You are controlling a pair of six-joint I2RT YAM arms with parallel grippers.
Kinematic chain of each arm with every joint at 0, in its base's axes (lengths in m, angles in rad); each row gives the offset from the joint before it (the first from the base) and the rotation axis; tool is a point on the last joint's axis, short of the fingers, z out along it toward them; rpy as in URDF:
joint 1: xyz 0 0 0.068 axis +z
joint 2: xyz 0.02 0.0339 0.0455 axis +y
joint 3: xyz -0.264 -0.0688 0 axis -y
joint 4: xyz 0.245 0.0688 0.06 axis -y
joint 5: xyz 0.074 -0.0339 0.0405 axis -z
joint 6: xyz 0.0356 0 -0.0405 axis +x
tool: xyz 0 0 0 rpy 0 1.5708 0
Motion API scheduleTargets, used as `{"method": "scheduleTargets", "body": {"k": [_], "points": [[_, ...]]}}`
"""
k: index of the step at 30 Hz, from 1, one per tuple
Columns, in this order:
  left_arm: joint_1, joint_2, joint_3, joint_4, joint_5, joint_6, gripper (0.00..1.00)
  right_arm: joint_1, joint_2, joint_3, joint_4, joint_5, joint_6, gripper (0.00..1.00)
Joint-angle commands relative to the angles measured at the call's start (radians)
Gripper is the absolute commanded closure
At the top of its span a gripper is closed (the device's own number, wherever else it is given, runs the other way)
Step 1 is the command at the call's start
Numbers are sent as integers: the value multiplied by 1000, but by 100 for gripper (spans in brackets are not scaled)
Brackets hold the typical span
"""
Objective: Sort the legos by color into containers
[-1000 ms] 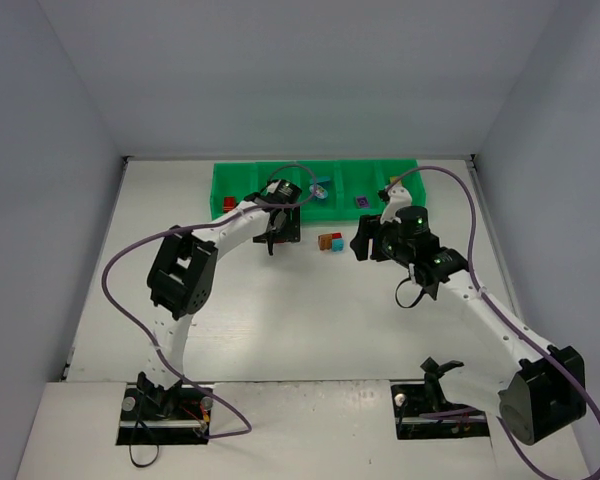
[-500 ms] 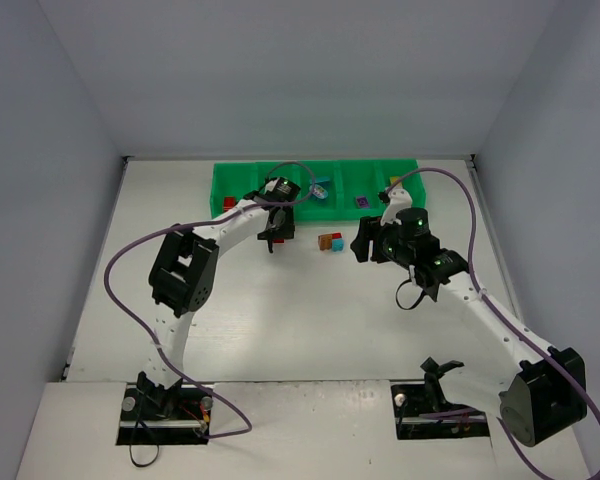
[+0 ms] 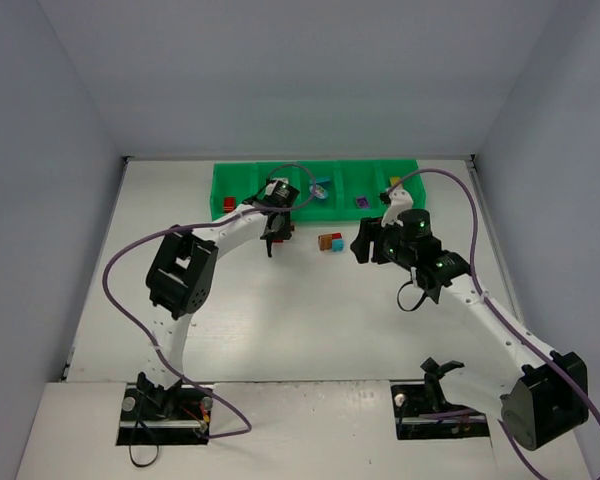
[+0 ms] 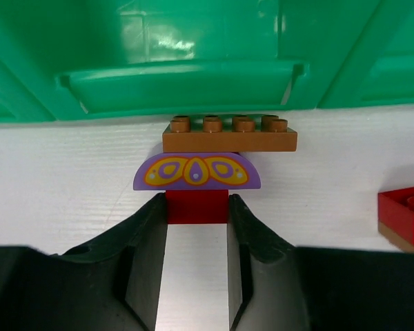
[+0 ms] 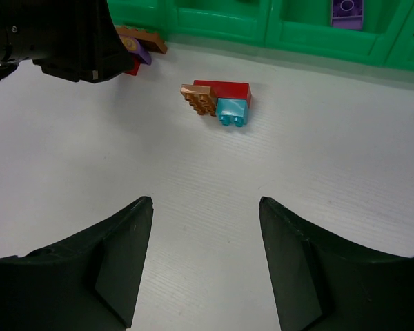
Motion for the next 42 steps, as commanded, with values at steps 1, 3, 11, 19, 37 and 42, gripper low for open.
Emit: {"method": "scheduleTargets", "body": {"k": [1, 3, 11, 19, 37, 42], "points": [[-7, -105, -68, 28, -36, 58, 100, 5, -24, 18, 49, -49, -12, 40], [-16, -197, -159, 87, -35, 115, 100, 5, -17, 35, 48, -103, -14, 40], [-27, -625, -489, 374, 221, 482, 100, 14, 104, 183, 20, -308, 41, 30], [-38, -836, -633, 437, 485, 705, 100, 71, 227, 323, 22, -439, 114, 21], [-87, -1000, -670, 364, 577, 854, 100, 181, 369, 400, 103, -481, 212, 23], [-91, -1024, -685, 362, 566, 854, 100, 186, 382, 397, 131, -487, 235, 32]]}}
